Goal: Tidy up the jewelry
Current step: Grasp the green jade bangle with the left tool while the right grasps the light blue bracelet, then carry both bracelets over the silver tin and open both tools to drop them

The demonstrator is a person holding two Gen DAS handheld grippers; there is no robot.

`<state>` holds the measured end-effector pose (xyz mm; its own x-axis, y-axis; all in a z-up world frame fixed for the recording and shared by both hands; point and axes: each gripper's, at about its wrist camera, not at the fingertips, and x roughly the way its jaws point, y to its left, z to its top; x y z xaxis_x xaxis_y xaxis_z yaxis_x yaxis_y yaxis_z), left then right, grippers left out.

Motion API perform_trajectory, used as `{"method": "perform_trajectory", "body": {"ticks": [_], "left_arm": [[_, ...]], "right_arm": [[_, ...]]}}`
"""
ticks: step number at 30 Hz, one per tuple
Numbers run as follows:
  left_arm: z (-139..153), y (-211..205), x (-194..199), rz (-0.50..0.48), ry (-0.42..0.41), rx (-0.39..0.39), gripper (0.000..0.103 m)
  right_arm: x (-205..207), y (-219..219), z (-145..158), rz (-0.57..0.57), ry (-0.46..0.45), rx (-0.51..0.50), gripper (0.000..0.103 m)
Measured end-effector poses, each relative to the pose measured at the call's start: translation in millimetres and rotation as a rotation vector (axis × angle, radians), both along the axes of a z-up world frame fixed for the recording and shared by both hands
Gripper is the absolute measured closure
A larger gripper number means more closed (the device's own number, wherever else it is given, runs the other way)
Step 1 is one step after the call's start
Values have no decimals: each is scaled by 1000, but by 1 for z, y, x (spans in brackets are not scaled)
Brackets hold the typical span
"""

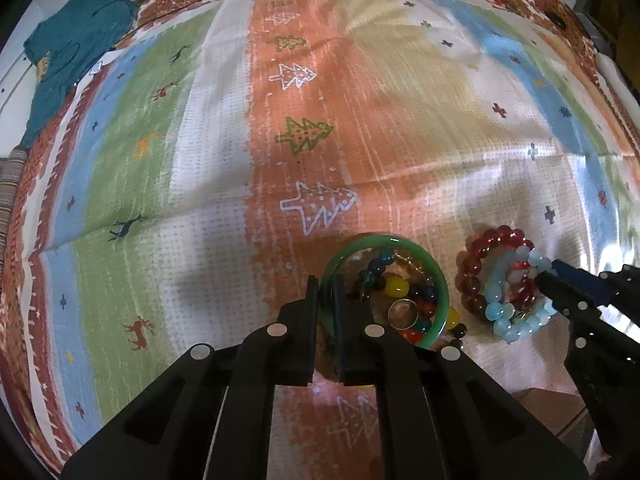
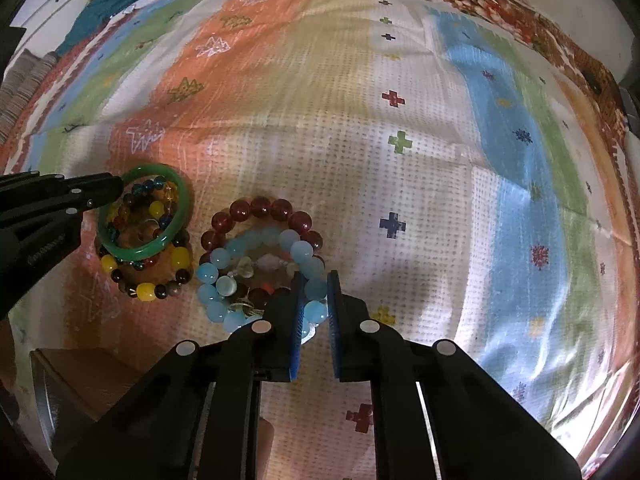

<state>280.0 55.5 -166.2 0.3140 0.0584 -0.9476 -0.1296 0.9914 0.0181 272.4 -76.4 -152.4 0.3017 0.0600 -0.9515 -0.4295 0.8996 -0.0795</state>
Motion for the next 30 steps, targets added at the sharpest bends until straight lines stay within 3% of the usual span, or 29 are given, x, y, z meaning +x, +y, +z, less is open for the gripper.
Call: {"method": "perform_trajectory", "body": {"ticks": [30], "left_arm": [[68, 2, -38, 9, -127, -30, 96]], "right_arm": [[-13, -28, 70, -53, -123, 166, 91]]}}
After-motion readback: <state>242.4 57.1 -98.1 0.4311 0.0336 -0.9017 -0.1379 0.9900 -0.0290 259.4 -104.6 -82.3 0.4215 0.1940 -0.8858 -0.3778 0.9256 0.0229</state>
